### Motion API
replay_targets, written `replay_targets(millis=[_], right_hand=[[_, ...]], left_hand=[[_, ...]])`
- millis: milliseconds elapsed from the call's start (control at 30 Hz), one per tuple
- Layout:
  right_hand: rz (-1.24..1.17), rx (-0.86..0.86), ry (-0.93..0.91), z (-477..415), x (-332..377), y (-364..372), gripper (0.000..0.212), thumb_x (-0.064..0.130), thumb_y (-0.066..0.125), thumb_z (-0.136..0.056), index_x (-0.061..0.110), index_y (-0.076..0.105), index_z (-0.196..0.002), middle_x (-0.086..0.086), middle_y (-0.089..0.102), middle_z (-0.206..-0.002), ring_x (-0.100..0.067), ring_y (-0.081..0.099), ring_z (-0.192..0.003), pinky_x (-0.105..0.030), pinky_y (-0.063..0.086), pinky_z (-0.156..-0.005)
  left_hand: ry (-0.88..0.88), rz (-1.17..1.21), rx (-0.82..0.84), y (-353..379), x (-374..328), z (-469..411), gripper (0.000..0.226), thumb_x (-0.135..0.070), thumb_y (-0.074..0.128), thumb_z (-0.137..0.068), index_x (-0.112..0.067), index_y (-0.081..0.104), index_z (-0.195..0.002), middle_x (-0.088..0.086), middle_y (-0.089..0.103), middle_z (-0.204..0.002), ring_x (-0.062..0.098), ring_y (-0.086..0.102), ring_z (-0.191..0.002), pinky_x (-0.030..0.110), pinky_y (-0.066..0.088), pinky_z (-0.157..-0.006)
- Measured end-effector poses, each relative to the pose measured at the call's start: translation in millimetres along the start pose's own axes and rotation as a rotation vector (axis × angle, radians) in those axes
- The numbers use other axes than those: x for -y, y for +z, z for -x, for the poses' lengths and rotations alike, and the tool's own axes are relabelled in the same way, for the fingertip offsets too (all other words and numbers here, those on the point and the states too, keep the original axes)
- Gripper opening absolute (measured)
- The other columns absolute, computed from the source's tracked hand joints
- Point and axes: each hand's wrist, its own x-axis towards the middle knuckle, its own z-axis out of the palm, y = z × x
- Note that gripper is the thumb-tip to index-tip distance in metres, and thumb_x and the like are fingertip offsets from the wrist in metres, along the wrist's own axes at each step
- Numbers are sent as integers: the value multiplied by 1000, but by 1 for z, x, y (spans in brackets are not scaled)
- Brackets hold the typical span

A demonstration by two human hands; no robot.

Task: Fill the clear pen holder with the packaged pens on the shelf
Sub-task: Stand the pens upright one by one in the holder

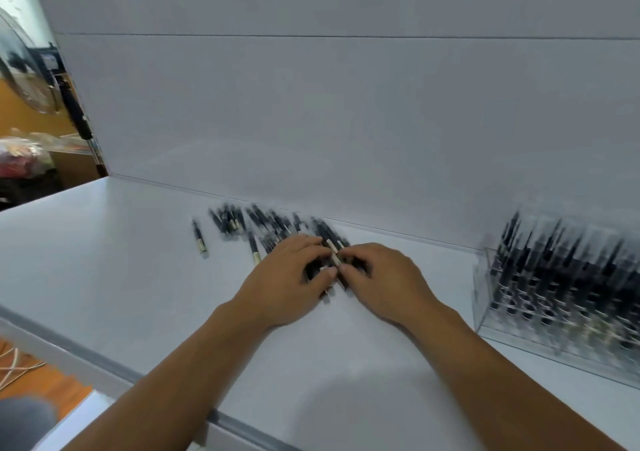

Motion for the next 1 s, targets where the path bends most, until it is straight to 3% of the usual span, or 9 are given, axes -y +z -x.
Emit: replay_targets(millis=[67, 167, 333, 433, 500, 667, 800, 900, 1000], right_hand=[[18, -71, 34, 0, -1, -1, 18, 39, 55, -94, 39, 67, -108, 16, 63, -108, -7, 57, -98, -23, 40, -76], [14, -121, 76, 0, -2, 0, 5, 34, 59, -92, 34, 63, -94, 14, 61, -98, -10, 57, -93, -24, 38, -70], [-31, -59, -18, -3, 3, 11, 38, 45, 50, -96, 33, 52, -132, 10, 59, -119, -18, 52, -111, -34, 46, -86], [32, -18, -54, -2, 6, 11, 38, 39, 46, -99, 32, 56, -135, 8, 62, -126, -22, 53, -114, -37, 47, -91], [43, -56, -39, -2, 5, 8, 30, 37, 52, -97, 32, 63, -125, 8, 66, -114, -19, 56, -106, -33, 49, -82], [35, -98, 23, 0, 4, 2, 28, 36, 58, -94, 29, 63, -121, 5, 63, -111, -17, 54, -103, -29, 45, -80], [38, -106, 20, 1, 4, 2, 32, 38, 56, -95, 31, 60, -125, 7, 58, -116, -17, 50, -108, -30, 44, -83], [69, -70, -57, 2, 8, 7, 42, 39, 55, -95, 31, 53, -136, 9, 52, -129, -17, 44, -119, -29, 42, -91], [103, -69, -54, -1, 10, 9, 34, 31, 51, -96, 26, 58, -129, 7, 54, -127, -18, 45, -114, -29, 42, -84]], left_hand=[[14, 27, -47, -2, 0, -1, 24, -43, 55, -92, -30, 66, -110, -18, 59, -117, 2, 47, -117, 24, 37, -102], [1, 70, -98, -5, -1, -1, 12, -40, 61, -88, -30, 67, -93, -17, 61, -97, 3, 52, -100, 29, 44, -91], [-183, -42, -309, -9, -2, 1, 38, -51, 62, -86, -29, 63, -116, -10, 56, -122, 11, 44, -121, 30, 33, -102], [-266, -149, -195, -7, -4, 2, 56, -65, 53, -84, -28, 57, -126, -7, 56, -122, 17, 46, -119, 32, 36, -99], [-294, -191, -145, -6, -7, 1, 60, -68, 51, -83, -28, 56, -127, -6, 57, -117, 17, 50, -113, 34, 41, -96], [-384, -154, -43, -10, -18, -5, 64, -63, 54, -83, -28, 46, -136, -2, 55, -125, 20, 56, -111, 34, 45, -92], [-429, -263, 89, -18, -28, -18, 52, -56, 54, -84, -24, 49, -125, 0, 61, -114, 24, 59, -99, 34, 46, -80], [-461, -325, 191, -23, -33, -28, 51, -53, 55, -83, -18, 44, -118, -3, 56, -90, 23, 56, -90, 32, 43, -71], [-497, -294, 254, -27, -33, -35, 45, -51, 58, -82, -16, 43, -106, -5, 49, -81, 21, 54, -86, 31, 41, -67]])
